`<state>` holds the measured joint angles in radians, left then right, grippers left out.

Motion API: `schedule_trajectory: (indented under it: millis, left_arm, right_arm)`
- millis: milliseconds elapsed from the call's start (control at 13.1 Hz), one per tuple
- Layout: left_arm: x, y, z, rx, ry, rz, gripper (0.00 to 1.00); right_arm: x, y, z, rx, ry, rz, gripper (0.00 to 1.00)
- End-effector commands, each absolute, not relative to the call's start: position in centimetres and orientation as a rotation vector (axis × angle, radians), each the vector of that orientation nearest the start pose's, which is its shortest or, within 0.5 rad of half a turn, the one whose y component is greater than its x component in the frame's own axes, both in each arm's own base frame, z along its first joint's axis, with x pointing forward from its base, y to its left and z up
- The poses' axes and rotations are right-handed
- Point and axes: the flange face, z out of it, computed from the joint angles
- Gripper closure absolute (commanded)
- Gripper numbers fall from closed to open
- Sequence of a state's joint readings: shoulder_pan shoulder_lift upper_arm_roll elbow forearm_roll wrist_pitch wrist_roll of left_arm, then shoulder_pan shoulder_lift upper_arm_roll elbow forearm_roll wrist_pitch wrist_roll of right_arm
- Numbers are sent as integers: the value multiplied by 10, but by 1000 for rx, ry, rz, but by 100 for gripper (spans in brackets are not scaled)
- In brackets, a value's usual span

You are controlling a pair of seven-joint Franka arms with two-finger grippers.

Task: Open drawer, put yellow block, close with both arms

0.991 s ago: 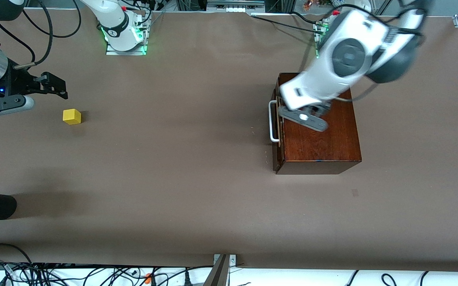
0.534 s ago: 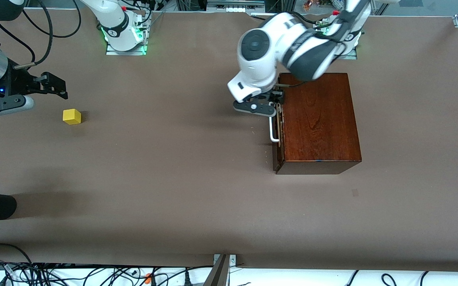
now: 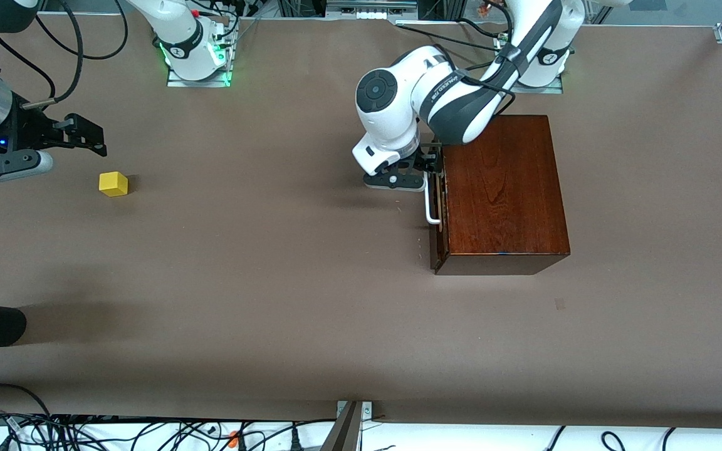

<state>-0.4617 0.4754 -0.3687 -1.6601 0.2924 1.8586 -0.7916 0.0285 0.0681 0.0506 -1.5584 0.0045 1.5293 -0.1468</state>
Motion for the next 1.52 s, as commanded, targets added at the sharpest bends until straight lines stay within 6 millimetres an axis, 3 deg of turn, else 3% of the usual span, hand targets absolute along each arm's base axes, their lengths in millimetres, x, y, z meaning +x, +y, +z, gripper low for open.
schedule_trajectory:
  millis: [0,915,1220,1449]
  left_arm:
    - [471,-440,325,-2867,181,65,0]
    - [469,-443,266,-2864,197,29,0]
    - [467,-454,258,-2899,169,2,0]
    - [468,-467,265,-2964,154,-41,0]
  right_arm:
    - [566,44,595,-3094,-343,151,0]
    - [566,45,595,-3093,-351,152,0]
    - [566,45,595,-3093,-348,151,0]
    - [567,45,594,-3093,-348,154,0]
